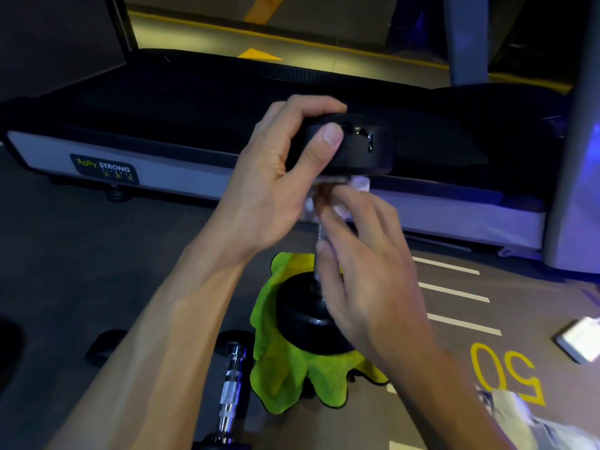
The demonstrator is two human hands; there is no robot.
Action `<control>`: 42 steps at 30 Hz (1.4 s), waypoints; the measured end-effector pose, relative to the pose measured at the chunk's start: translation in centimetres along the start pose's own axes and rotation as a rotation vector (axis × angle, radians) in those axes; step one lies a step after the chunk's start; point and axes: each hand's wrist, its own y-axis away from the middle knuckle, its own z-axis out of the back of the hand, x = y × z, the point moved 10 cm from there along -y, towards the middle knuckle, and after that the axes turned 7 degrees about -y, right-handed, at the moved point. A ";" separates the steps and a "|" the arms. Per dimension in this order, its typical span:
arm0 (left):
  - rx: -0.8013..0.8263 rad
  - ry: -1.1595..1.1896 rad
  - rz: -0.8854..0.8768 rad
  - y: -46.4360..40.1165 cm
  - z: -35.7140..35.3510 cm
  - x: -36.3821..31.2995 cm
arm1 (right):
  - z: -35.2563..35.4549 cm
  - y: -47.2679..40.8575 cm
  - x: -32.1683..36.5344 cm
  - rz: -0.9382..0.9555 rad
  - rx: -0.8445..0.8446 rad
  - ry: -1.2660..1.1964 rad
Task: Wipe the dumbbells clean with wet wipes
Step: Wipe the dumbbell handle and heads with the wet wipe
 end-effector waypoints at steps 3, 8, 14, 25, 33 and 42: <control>-0.007 -0.005 0.002 0.0 0.2 0.0 | -1.1 1.9 0.5 0.021 0.077 -0.001; -0.004 -0.006 0.004 0.1 0.1 0.0 | 0.0 0.2 -0.1 0.022 0.037 0.007; -0.010 -0.011 0.009 0.2 0.5 0.2 | -1.2 2.7 0.4 0.020 0.130 -0.015; -0.003 0.006 0.002 0.7 0.9 0.1 | -1.1 3.9 -0.2 0.002 0.163 -0.105; 0.000 0.034 0.005 0.8 1.0 0.3 | -1.0 2.4 -0.3 0.005 0.107 -0.248; -0.039 0.175 0.055 0.6 1.7 1.2 | -0.6 6.3 -2.0 -0.113 0.183 -0.333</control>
